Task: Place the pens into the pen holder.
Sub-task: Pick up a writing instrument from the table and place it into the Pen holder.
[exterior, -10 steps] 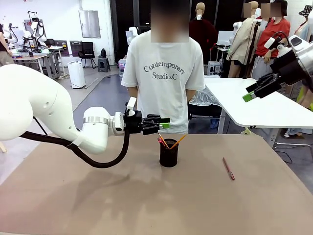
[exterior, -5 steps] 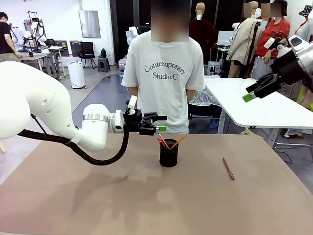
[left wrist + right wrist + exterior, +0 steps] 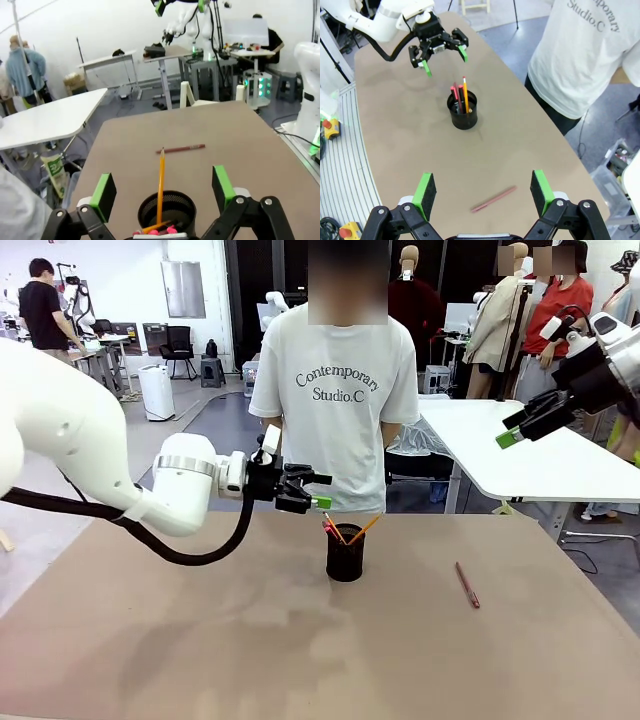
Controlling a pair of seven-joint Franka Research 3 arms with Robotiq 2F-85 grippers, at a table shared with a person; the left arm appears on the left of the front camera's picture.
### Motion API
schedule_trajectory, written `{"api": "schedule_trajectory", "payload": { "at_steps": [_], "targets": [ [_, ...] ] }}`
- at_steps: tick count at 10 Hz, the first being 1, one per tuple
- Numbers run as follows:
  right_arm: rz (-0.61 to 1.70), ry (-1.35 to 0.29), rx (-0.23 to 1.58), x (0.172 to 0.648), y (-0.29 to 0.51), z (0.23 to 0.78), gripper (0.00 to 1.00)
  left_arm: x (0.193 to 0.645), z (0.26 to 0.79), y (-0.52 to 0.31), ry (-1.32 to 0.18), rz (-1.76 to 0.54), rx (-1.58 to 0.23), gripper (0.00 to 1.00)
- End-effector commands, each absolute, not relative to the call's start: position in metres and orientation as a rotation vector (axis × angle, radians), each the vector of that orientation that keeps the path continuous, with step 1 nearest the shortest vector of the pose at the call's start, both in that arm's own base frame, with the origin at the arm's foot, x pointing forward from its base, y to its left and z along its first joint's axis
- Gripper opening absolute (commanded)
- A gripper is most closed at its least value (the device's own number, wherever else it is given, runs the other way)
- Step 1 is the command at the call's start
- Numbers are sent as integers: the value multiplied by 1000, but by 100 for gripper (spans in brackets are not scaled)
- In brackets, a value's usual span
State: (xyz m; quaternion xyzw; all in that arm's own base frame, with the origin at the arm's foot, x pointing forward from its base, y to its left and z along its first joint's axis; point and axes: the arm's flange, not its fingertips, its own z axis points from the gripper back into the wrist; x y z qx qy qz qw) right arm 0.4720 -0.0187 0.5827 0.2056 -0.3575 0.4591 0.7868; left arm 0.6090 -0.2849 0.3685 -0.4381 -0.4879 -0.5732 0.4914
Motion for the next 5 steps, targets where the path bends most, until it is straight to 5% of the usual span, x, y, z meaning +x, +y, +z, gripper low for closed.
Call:
{"api": "schedule_trajectory", "payload": {
  "at_steps": [1,5],
  "targets": [
    [989,-776,440,473,-18,586,100,587,389,-266,-1056,-1398,-993,100],
    [989,-776,440,473,-18,586,100,568,432,-215,-860,-1434,-783,100]
  ]
}}
